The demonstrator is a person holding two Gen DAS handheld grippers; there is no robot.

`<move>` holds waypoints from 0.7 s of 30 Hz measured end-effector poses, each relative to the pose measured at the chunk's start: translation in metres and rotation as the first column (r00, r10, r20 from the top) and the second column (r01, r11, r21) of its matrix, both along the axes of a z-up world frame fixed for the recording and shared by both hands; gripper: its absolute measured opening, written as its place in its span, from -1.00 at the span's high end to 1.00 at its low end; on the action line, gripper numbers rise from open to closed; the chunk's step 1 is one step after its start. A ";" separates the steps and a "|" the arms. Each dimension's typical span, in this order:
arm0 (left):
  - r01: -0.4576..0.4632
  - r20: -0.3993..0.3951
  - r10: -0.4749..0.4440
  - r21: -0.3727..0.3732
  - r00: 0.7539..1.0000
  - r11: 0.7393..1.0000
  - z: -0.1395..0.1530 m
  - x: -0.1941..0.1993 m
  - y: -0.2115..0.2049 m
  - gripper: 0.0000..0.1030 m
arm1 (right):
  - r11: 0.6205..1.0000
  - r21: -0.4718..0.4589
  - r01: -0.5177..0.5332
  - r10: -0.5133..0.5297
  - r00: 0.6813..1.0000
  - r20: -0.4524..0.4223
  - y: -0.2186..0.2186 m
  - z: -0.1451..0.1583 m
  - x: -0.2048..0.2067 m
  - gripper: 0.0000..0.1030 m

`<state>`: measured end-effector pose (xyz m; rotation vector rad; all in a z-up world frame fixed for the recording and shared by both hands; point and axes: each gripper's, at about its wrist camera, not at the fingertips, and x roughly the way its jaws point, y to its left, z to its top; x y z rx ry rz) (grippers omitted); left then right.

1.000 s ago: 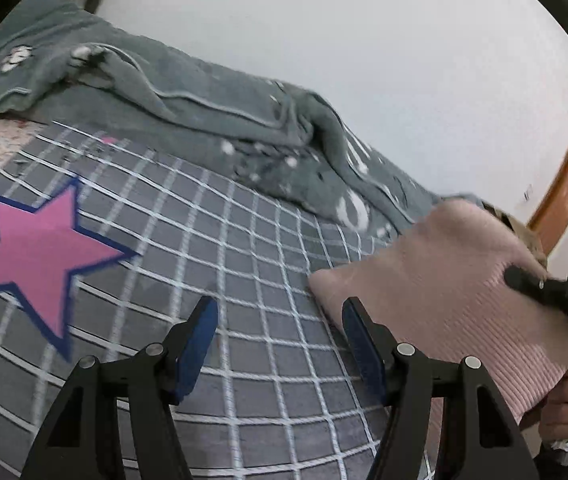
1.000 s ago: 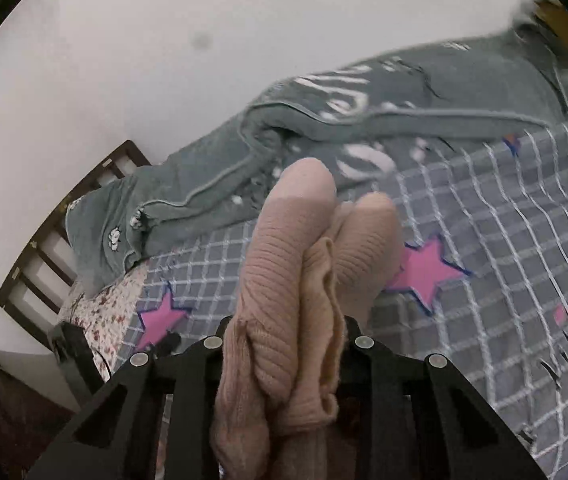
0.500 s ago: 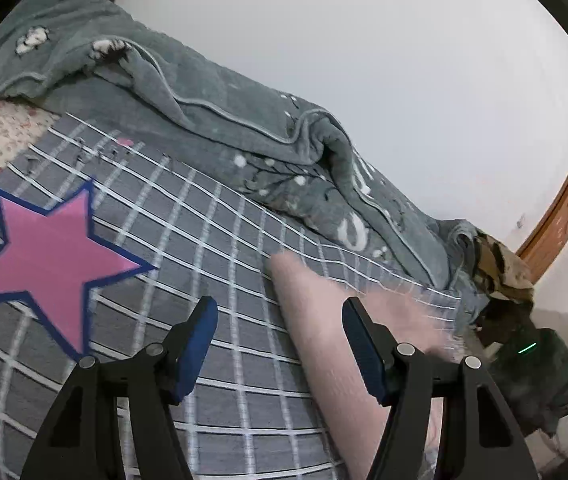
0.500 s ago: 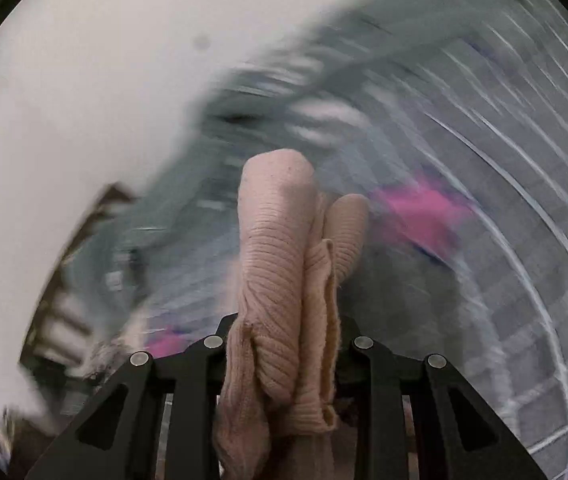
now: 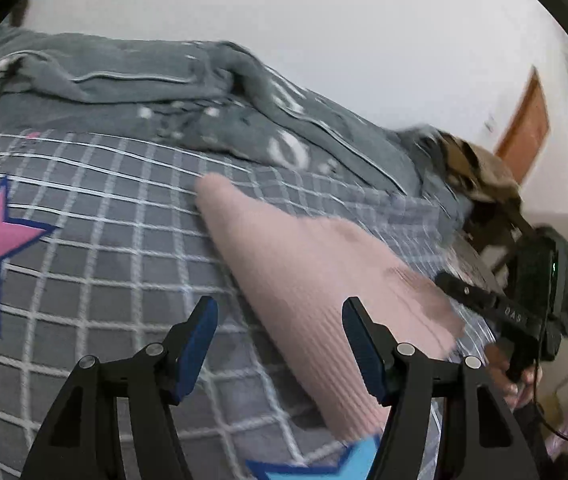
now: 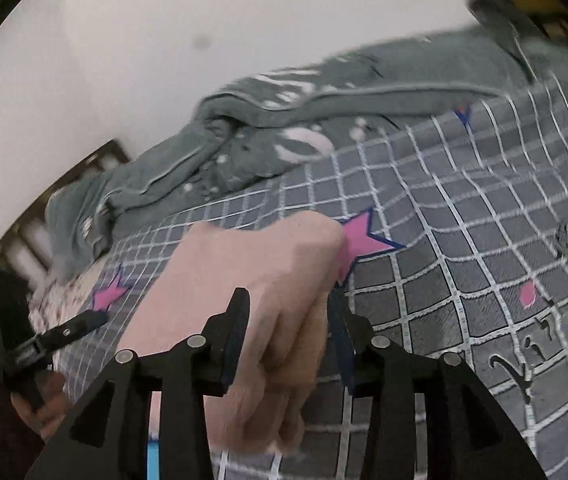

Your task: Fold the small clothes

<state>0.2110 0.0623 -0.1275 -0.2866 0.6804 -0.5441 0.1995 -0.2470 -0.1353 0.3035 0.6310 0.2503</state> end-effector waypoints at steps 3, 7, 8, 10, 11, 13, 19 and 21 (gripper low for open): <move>0.037 0.018 -0.038 0.039 0.999 0.999 -0.002 -0.018 -0.015 -0.22 | 0.998 -0.013 -0.060 0.061 0.996 0.064 0.002 -0.003 -0.022 0.12; 0.068 0.057 -0.076 0.134 0.995 0.989 -0.009 -0.042 -0.038 -0.22 | 0.995 -0.020 -0.099 0.100 0.991 0.092 0.005 -0.018 -0.042 0.10; 0.073 0.065 -0.084 0.161 0.994 0.984 -0.010 -0.047 -0.043 -0.22 | 0.993 -0.029 -0.112 0.113 0.991 0.072 0.007 -0.019 -0.044 0.10; 0.088 0.086 -0.110 0.220 0.990 0.972 -0.012 -0.059 -0.055 -0.22 | 0.987 -0.064 -0.149 0.155 0.984 0.093 0.013 -0.011 -0.055 0.10; 0.092 0.096 -0.118 0.241 0.988 0.966 -0.012 -0.063 -0.060 -0.22 | 0.985 -0.077 -0.156 0.164 0.980 0.113 0.014 -0.008 -0.062 0.09; 0.094 0.099 -0.124 0.266 0.987 0.959 -0.013 -0.069 -0.067 -0.22 | 0.976 -0.109 -0.189 0.203 0.971 0.128 0.018 -0.005 -0.072 0.09; 0.025 0.080 -0.059 0.372 0.995 0.928 -0.022 -0.075 -0.082 -0.22 | 0.961 -0.209 -0.178 0.191 0.981 0.044 0.029 -0.029 -0.074 0.09; -0.001 0.080 -0.033 0.399 0.996 0.917 -0.026 -0.077 -0.085 -0.22 | 0.964 -0.213 -0.156 0.163 0.986 0.015 0.032 -0.039 -0.069 0.12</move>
